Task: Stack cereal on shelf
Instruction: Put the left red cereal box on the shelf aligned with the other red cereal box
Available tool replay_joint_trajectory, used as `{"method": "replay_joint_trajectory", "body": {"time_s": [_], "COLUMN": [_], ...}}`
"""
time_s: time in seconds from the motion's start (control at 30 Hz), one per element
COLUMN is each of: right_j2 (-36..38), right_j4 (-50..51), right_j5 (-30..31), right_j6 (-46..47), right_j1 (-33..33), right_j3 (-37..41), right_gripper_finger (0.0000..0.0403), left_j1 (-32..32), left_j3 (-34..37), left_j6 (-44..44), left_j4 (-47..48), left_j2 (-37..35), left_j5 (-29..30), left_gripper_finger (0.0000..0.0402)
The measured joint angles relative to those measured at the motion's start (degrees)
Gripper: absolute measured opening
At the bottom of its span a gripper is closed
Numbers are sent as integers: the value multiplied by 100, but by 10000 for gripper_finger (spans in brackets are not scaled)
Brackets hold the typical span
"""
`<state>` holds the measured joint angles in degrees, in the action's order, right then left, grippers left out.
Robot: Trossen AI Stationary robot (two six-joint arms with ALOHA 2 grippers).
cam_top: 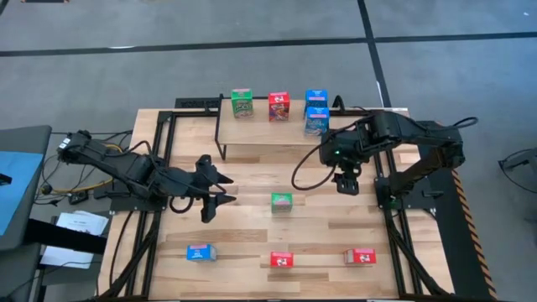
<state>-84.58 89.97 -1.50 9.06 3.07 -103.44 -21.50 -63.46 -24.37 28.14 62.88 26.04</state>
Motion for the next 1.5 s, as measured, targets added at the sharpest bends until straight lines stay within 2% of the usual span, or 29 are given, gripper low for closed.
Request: {"method": "replay_joint_trajectory", "body": {"time_s": [0.3,0.43,0.77,0.97,1.13,1.23,1.5], "right_j2": [0,0,-2,-2,-4,-2,-2], "right_j4": [-2,-4,-7,-8,-2,-4,0], "right_j5": [2,2,2,2,4,4,4], "right_j6": [0,0,13,13,10,9,128], "right_j1": [-4,-4,-7,-7,-7,-7,-7], "right_j3": [0,0,0,2,2,2,2], "right_gripper_finger": [272,272,272,272,272,272,272], "left_j1": [65,103,74,74,73,72,72], "left_j3": [3,2,0,0,-48,-50,-59], "left_j6": [617,889,908,982,879,803,663], "left_j4": [-998,-1163,-1410,-1908,-1925,-2071,-2359], "left_j2": [199,366,689,1138,1431,1591,1807], "left_j5": [-12,-89,-177,-485,-503,-719,-938], "left_gripper_finger": [252,252,252,252,252,252,252]}}
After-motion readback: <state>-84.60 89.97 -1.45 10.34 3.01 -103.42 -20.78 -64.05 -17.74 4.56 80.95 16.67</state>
